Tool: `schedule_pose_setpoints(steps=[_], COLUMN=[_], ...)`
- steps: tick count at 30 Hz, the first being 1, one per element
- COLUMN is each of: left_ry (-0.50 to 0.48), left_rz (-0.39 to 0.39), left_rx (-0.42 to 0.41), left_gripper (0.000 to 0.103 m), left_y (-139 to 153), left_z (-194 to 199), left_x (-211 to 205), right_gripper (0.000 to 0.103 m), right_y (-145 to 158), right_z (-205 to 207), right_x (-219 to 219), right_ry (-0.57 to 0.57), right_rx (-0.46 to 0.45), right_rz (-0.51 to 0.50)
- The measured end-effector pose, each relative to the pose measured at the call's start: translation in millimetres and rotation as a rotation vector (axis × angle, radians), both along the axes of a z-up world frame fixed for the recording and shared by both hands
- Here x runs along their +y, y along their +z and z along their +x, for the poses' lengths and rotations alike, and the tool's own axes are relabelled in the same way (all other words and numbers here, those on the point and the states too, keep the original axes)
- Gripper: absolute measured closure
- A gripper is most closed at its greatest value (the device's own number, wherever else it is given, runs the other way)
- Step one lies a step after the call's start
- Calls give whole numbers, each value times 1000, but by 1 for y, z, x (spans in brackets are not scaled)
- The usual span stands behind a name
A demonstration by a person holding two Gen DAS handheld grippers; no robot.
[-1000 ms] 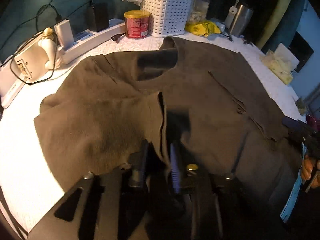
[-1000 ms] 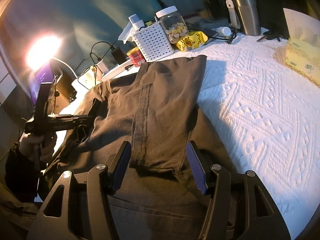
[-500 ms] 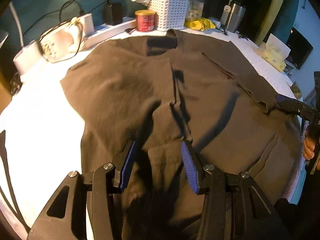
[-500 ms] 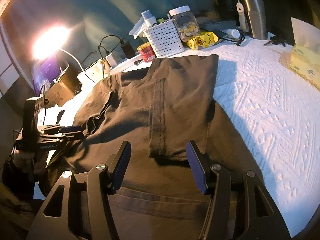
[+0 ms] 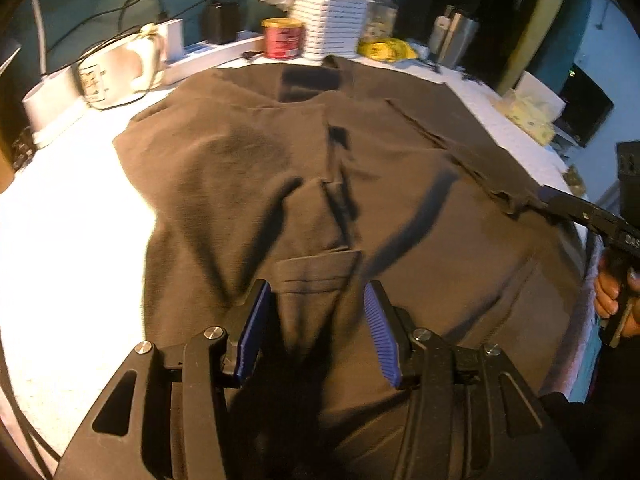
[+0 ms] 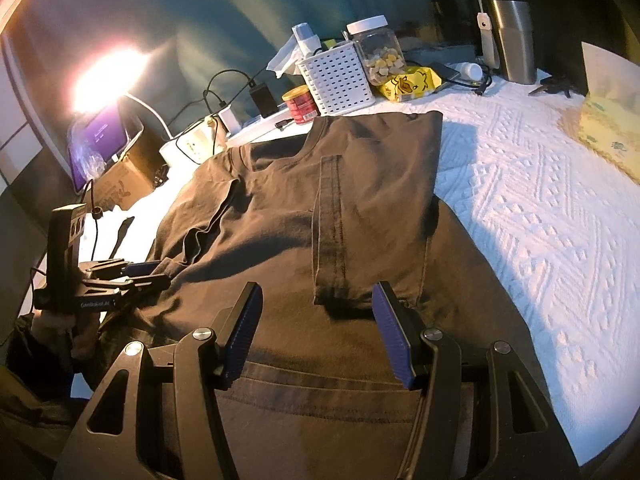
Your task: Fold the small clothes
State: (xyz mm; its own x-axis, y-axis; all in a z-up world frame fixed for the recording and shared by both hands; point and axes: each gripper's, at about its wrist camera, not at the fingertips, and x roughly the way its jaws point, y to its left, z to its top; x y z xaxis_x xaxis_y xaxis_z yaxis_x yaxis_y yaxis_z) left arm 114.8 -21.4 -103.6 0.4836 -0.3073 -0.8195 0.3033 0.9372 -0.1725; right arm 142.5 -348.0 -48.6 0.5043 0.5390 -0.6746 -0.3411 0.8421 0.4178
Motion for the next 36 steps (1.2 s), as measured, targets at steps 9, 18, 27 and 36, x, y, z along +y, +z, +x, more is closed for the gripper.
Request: schedule_pose_setpoints(steps=[9, 18, 27, 36], left_ry=[-89, -103, -25, 96], left_rz=[-10, -6, 3, -30], left_rx=[-14, -37, -92, -156], left_gripper=[55, 55, 55, 55], left_y=[5, 13, 32, 45], left_z=[-10, -23, -48, -85], left_x=[-33, -43, -36, -11], right_gripper=[43, 43, 43, 43], right_y=[2, 11, 24, 24], right_z=[-5, -16, -38, -66], right_x=[-3, -4, -13, -43], right_ry=[-10, -10, -16, -64], right_rx=[-6, -22, -56, -59], right_rz=[0, -7, -34, -97])
